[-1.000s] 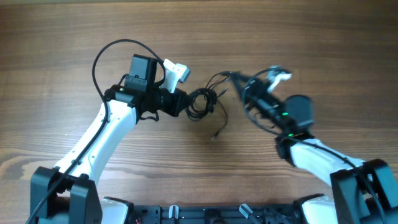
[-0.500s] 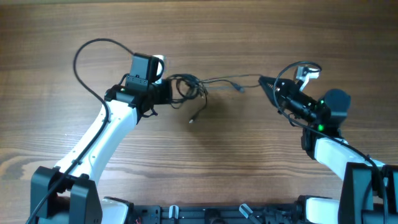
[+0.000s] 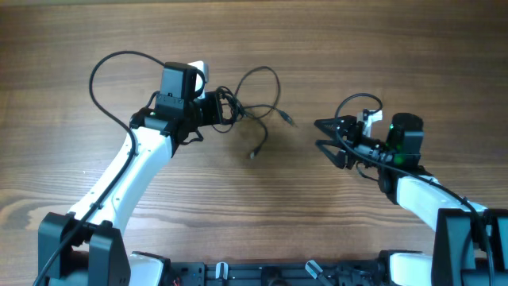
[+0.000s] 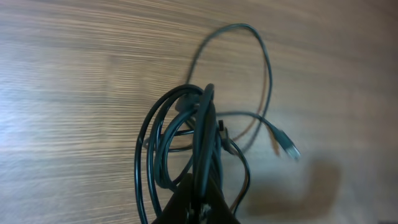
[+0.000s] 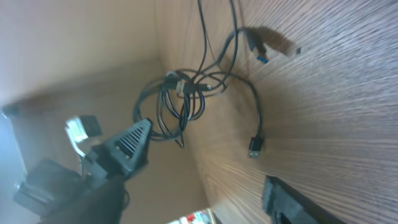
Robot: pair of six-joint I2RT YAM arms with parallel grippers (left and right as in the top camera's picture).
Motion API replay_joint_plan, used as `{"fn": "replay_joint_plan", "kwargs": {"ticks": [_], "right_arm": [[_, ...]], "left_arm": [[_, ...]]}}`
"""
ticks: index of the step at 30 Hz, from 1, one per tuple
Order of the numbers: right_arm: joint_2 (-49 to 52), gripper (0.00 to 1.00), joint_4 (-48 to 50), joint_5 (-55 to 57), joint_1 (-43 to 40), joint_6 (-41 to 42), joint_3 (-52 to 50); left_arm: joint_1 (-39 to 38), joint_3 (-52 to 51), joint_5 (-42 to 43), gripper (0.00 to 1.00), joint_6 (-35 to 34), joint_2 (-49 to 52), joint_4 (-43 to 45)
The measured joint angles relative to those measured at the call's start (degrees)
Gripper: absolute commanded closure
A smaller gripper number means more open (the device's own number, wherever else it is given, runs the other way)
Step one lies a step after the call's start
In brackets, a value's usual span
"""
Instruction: Untangle cables
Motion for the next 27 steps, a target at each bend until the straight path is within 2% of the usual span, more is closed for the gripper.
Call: {"fn": "replay_joint_plan", "kwargs": {"ticks": [5,9,13,17,19,21,22,23,27], "right_arm": [[0.0,0.25,-0.26,2.32,6.27,-1.07,0.0],[0.0,0.19,-1.07,11.61,14.75,5.27,0.0],[0.0,0.21,-0.37,22.75,20.68,11.8,0.0],[0.0,0.39,0.59,29.09,20.79,14.27,0.0],[0.0,0.63,0.57,31.28,20.22,15.43,0.0],[0.0,0.77,0.61,32.15,19.63,15.61,0.0],[0.0,0.8,0.59,32.44,19.23,15.37,0.0],[0.0,0.78,0.57,32.68,18.75,15.1,0.0],[0.0,0.35,1.05,30.93,15.63,7.41,0.0]], "left_arm": [[0.0,0.0,11.58,0.96,8.57,0.0,0.22],[0.0,0.0,20.5,0.96,12.11,0.0,0.76],[0.2,0.0,34.14,0.96,17.09,0.0,1.75],[1.75,0.0,47.41,0.96,21.09,-0.52,1.55],[3.96,0.0,53.83,0.96,22.25,-1.66,1.27],[5.64,0.0,58.49,0.96,22.67,-2.6,1.18],[6.49,0.0,60.57,0.96,22.88,-2.93,1.01],[7.34,0.0,62.23,0.96,23.08,-3.1,0.7],[11.76,0.0,64.24,0.96,22.97,-3.13,-0.79]]}}
